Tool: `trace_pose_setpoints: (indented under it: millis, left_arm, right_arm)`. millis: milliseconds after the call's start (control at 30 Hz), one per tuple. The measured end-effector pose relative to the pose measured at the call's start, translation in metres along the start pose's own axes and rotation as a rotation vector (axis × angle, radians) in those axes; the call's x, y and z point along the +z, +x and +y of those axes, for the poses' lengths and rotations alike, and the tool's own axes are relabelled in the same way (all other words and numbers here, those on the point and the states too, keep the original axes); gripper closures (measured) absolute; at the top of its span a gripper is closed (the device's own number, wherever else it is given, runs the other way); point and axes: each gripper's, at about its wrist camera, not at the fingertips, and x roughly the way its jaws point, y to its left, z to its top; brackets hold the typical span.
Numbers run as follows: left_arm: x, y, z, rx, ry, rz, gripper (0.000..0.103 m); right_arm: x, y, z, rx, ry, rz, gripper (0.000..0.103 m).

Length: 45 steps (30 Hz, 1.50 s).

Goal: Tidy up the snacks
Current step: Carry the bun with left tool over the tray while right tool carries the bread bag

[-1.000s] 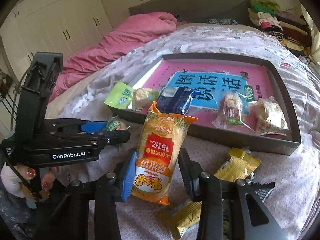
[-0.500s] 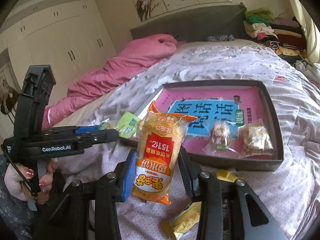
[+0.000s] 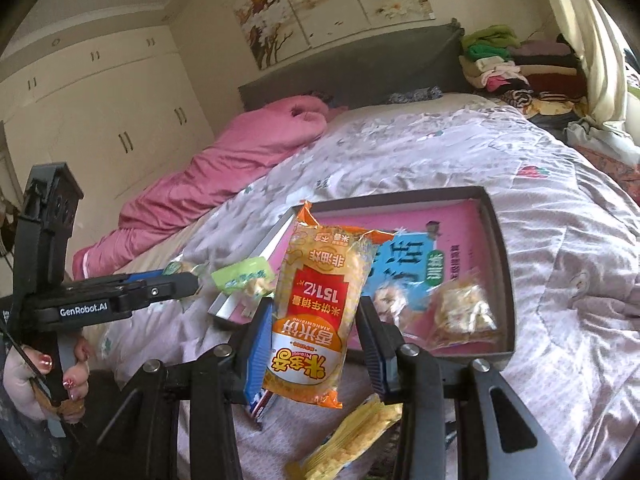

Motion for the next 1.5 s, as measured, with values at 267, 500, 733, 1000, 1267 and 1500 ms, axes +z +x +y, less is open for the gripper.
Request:
trace_pose_setpoints:
  millis: [267,500,733,1000,1267,1500]
  left_arm:
    - [0.01,0.006,-0.006,-0.001,0.004,-0.011,0.057]
    - [0.015,0.015,-0.009,0.0,0.005,-0.008,0.057]
    - [0.017,0.022,-0.009,0.0,-0.003,-0.007,0.057]
    - [0.018,0.031,-0.009,0.002,-0.007,0.0,0.057]
    - [0.019,0.039,-0.007,0.003,-0.014,0.005,0.057]
    - [0.02,0.047,-0.006,0.001,-0.022,0.015,0.057]
  right_arm:
    - [0.01,-0.006,-0.015,-0.036,0.024,-0.036,0.062]
    - [0.017,-0.009,-0.027,-0.071,0.038,-0.062,0.062]
    - [0.022,-0.012,-0.034,-0.089,0.054,-0.087,0.062]
    - [0.027,-0.018,-0.048,-0.121,0.083,-0.118,0.062]
    - [0.031,-0.02,-0.053,-0.131,0.091,-0.132,0.062]
    - [0.033,-0.017,-0.056,-0.14,0.089,-0.129,0.062]
